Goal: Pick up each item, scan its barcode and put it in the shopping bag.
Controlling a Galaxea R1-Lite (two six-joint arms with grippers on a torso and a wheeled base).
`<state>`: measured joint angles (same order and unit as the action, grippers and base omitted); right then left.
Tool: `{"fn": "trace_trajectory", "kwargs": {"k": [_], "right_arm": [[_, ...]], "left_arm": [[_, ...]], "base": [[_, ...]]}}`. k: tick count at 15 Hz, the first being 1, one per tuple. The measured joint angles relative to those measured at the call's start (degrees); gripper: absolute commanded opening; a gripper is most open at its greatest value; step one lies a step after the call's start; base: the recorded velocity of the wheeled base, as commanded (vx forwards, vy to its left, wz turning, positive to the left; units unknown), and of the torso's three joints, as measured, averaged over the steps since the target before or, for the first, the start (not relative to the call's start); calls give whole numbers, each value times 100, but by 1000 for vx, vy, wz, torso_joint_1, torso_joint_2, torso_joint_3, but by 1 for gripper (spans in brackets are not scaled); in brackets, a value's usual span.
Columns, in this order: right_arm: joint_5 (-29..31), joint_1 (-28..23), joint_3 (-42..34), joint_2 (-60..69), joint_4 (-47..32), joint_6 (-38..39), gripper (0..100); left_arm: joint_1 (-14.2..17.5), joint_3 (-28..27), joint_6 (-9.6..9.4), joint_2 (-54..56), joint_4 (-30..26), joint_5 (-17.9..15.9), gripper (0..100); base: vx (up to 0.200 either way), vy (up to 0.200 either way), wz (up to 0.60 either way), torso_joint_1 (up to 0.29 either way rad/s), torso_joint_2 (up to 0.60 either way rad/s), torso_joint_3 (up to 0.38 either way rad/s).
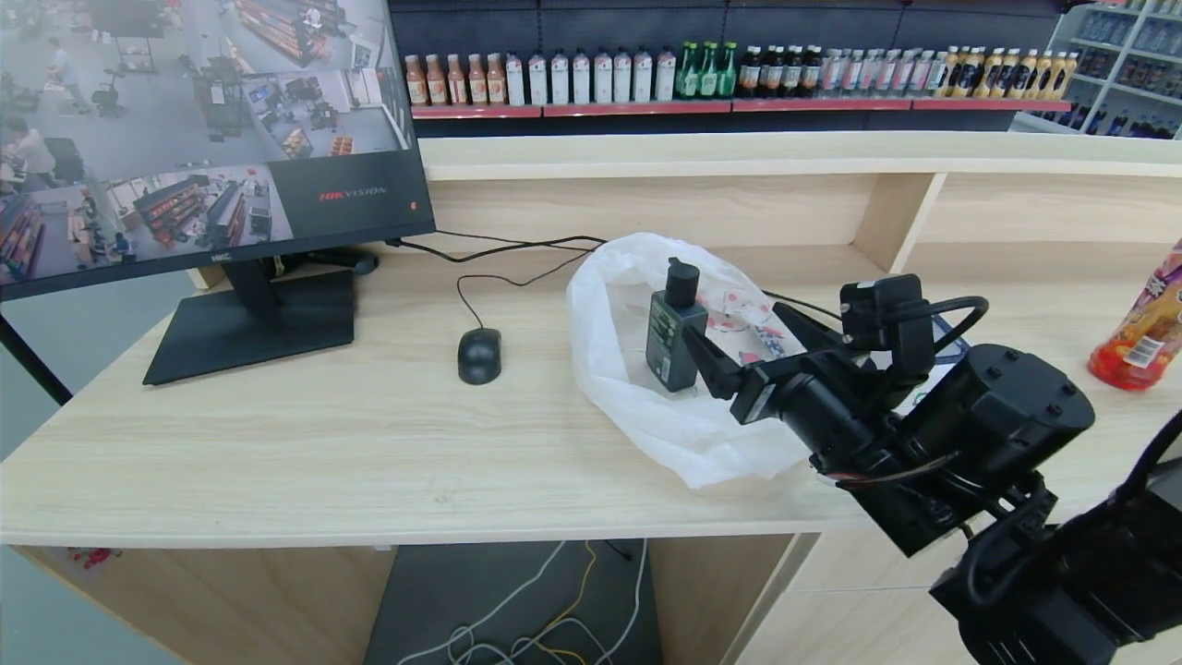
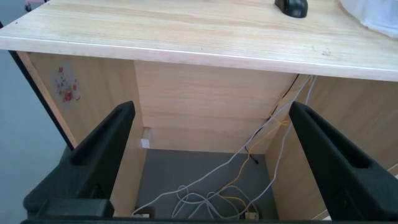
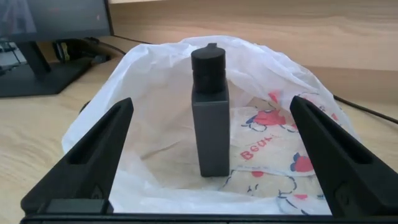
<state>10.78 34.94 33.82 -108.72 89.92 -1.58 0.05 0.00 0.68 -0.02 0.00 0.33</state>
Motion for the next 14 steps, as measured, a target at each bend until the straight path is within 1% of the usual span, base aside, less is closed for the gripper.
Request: {"fn": "trace_trajectory", "kwargs": {"k": [5, 11, 14], "right_arm": [[-16, 379, -179, 271, 2, 105, 100], [4, 549, -185, 441, 5, 236, 100], [2, 712, -184, 456, 2, 216, 100]], "left_arm": [[2, 0, 0, 0, 0, -1, 100], [2, 0, -4, 0, 0, -1, 100], [2, 0, -9, 2, 0, 0, 100]], "base": [[0, 0, 0, 0, 0, 0], [0, 0, 0, 0, 0, 0], [-200, 0, 0, 2, 4, 4]]}}
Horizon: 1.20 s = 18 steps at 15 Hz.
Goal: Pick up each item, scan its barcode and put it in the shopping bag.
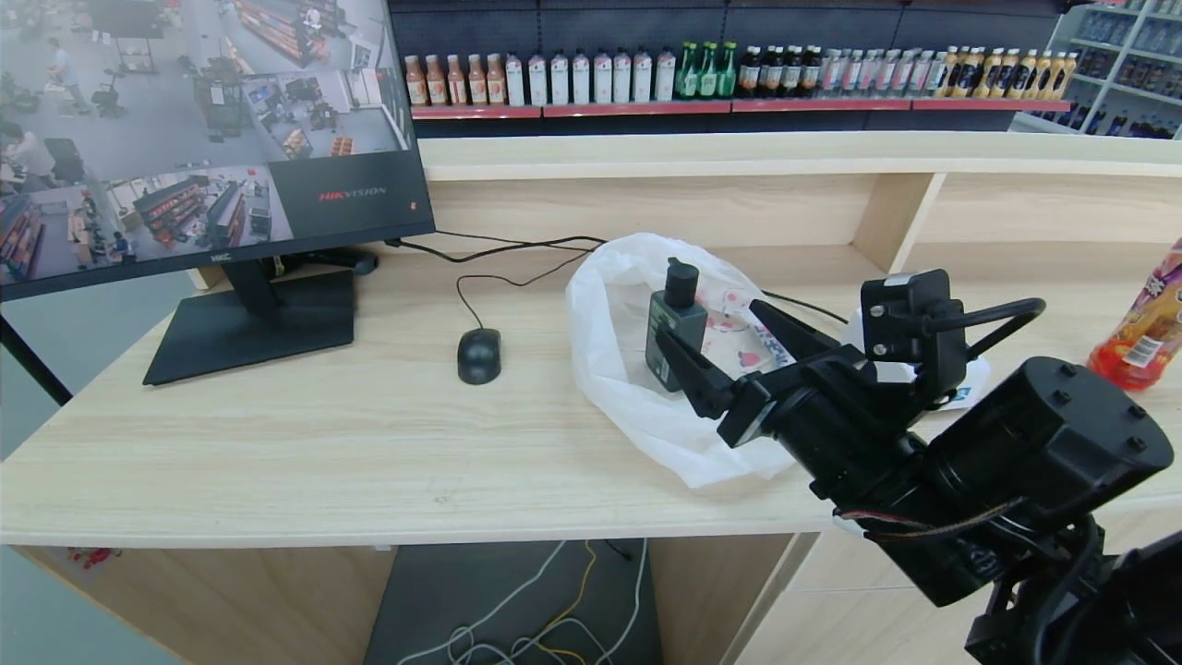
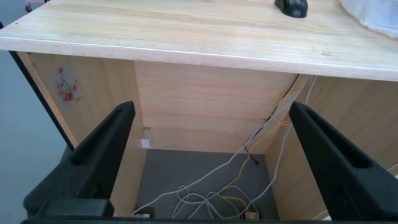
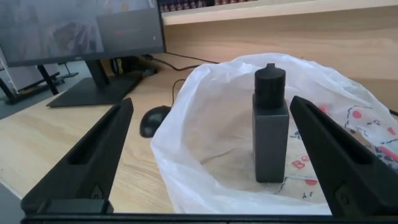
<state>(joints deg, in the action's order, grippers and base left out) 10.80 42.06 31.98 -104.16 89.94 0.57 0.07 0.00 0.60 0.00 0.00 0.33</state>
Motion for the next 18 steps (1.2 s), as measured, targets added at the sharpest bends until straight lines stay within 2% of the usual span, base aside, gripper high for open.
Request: {"fn": "trace_trajectory", "kwargs": {"k": [15, 18], "right_arm": [[4, 85, 217, -329, 0, 49, 100], [6, 83, 250, -411, -2, 49, 100]], "left_arm": [[0, 0, 0, -2, 0, 0, 100], [0, 0, 6, -2, 0, 0, 100]], "base": [[0, 0, 0, 0, 0, 0], [0, -200, 0, 1, 4, -1]]}}
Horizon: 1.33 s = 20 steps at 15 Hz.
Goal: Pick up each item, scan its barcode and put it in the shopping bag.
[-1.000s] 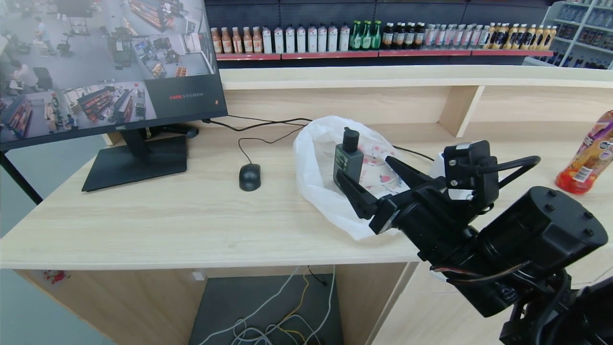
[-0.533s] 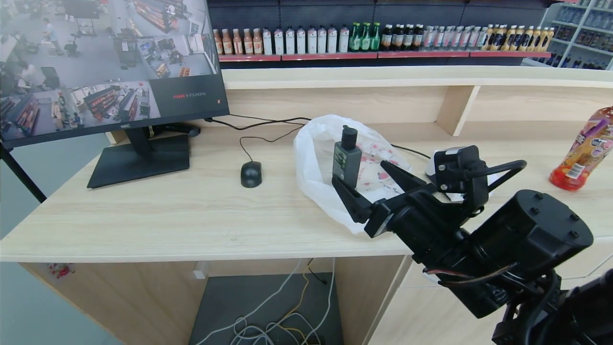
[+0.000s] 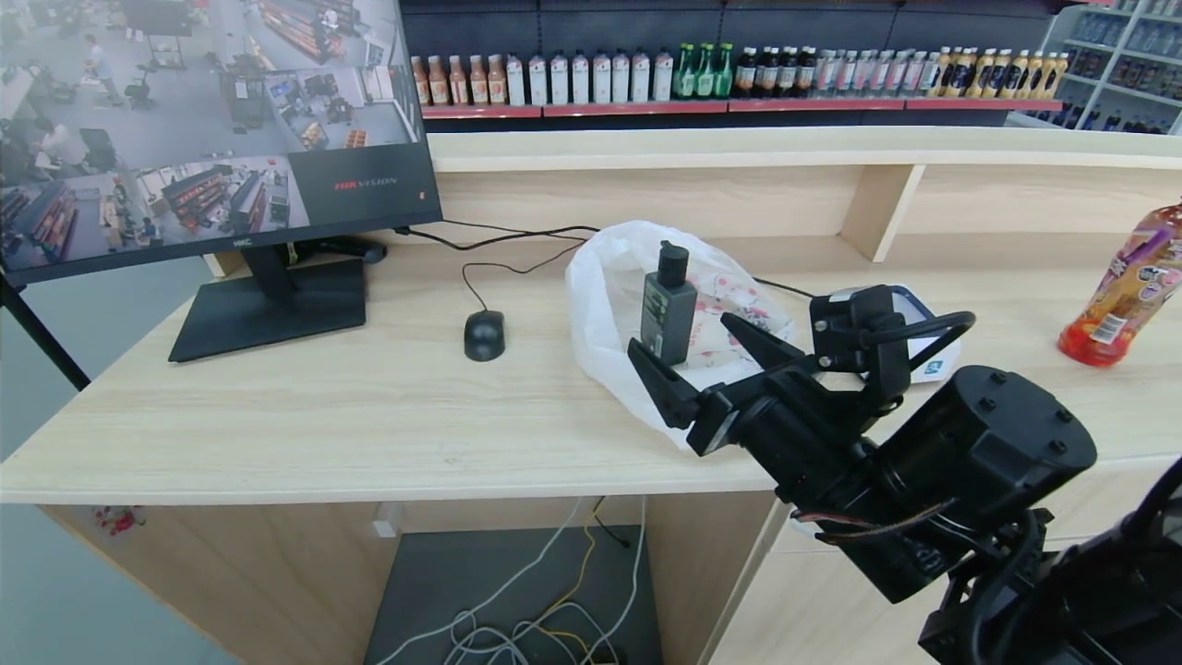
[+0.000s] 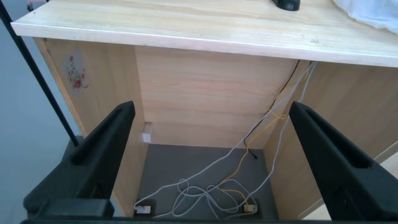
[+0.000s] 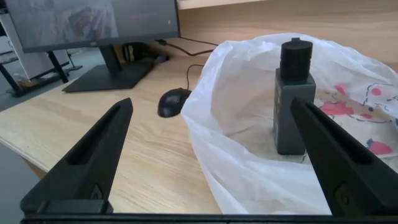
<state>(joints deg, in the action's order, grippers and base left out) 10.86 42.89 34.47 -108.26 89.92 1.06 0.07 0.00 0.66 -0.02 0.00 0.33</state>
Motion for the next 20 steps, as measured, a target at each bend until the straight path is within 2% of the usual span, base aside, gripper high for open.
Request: {"fn": "trace_trajectory", "kwargs": {"k": [11, 20], "right_arm": [[5, -2, -41, -24, 0, 0, 100], [5, 44, -673, 575, 2, -17, 100]], "left_arm": [[0, 0, 29, 2, 0, -1, 100], [0, 0, 51, 0, 0, -1, 100]], "base": [[0, -200, 0, 3, 2, 4], [0, -200, 0, 3, 2, 2]]}}
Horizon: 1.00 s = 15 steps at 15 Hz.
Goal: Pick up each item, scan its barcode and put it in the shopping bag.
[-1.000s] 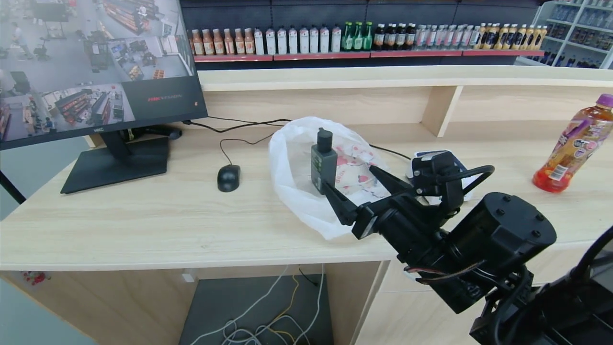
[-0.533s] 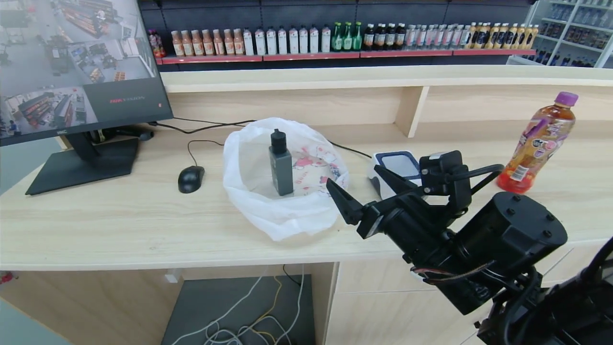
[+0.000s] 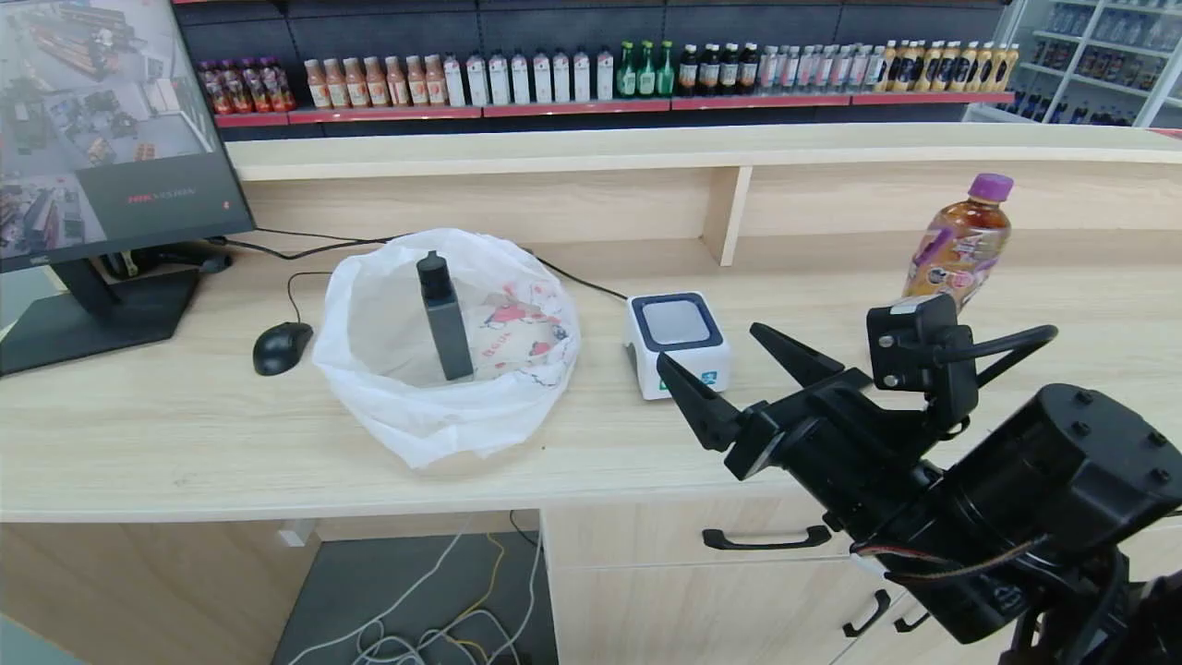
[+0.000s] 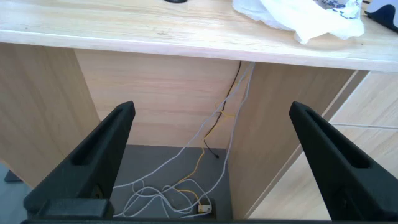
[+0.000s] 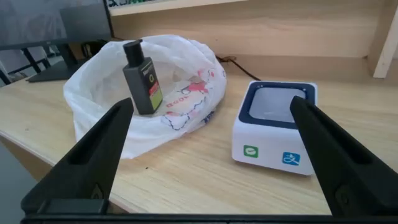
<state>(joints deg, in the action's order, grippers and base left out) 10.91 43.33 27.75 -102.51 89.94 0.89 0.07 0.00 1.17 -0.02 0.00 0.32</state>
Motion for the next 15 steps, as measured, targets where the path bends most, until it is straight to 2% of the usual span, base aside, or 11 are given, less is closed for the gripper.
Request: {"fn": "trace_trajectory", "kwargs": {"k": [13, 15], "right_arm": [[20, -105, -197, 218, 0, 0, 100], [22, -361, -219, 216, -2, -10, 100]], "left_arm": [[0, 0, -5, 0, 0, 1, 100], [0, 0, 0, 0, 0, 0, 100]], "base": [[0, -200, 0, 5, 3, 2], [0, 0, 0, 0, 0, 0]]}}
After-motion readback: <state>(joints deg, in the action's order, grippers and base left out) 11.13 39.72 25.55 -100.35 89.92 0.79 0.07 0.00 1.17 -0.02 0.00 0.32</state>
